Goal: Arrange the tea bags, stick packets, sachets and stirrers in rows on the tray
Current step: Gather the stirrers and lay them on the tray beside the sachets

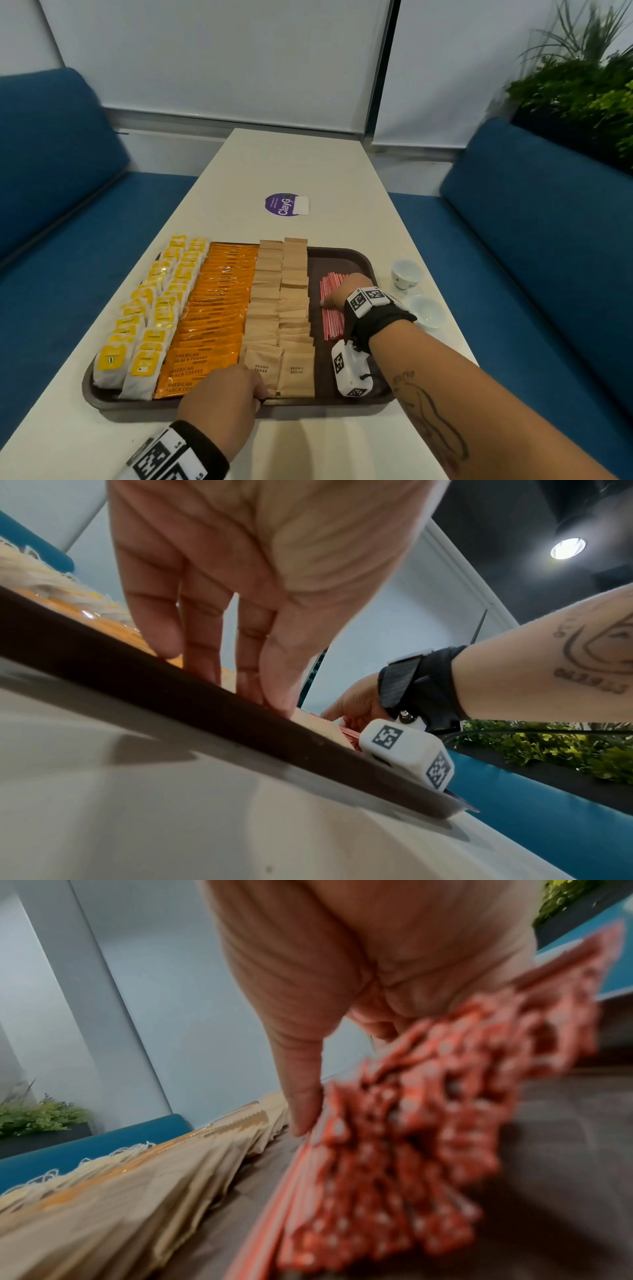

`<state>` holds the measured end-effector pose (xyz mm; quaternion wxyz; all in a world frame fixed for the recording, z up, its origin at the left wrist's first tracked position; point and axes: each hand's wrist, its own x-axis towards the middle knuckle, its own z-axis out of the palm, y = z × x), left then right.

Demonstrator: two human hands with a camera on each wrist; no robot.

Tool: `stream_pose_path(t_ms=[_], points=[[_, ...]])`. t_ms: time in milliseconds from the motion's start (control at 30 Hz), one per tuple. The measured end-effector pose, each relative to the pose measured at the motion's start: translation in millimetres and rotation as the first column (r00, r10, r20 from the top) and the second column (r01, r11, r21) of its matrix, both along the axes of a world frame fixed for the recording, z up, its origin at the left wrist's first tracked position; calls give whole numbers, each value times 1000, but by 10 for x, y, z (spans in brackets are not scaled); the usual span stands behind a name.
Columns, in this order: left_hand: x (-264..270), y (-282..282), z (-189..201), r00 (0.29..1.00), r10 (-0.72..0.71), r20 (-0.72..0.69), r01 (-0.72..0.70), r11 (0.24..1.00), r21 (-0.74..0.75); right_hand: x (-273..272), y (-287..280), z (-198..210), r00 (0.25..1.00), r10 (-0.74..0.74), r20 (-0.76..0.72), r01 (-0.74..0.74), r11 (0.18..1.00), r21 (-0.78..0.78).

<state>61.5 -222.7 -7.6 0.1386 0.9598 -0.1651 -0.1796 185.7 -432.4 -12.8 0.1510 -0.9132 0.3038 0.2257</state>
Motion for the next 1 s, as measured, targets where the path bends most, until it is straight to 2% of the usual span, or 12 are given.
stream_pose_path(t_ms=[67,133,200,333,367,467,600,667,733,867,933,1000], points=[[-8,-18,18,1000,0,6,0,1000,8,55,-68,-106,1000,20,5,-20,999,-35],[-22,-33,37,1000,6,2,-6,1000,9,413,-319,-616,1000,-7,30,8,999,-36],[-40,-58,71,1000,7,-3,-7,1000,21,525,-405,-742,999,1,41,1,999,-36],[-29,-230,265,1000,21,-6,-21,1000,-6,-144,-169,193,989,93,116,-92,996,-11],[-13,-300,339,1000,27,3,-27,999,-18,-226,-182,289,987,115,114,-114,993,-17],[117,-545,532,997,31,74,-25,996,-87,-353,-293,390,978,168,127,-160,984,-72],[404,-915,580,1000,-7,-19,5,994,-112,-485,-393,347,962,248,117,-245,969,-35],[532,-1104,541,995,-71,-68,68,997,-43,-557,-414,314,943,299,147,-299,954,-22],[624,-1285,505,982,-156,-107,168,979,113,-603,-396,276,926,351,142,-352,936,-14],[733,-1550,358,944,-305,-122,328,846,421,-624,-325,182,880,471,64,-471,882,-22],[772,-1610,267,941,-308,-139,335,801,496,-607,-312,162,858,511,50,-510,860,-18],[807,-1617,210,945,-289,-152,326,800,504,-619,-314,172,844,535,23,-535,845,-28]])
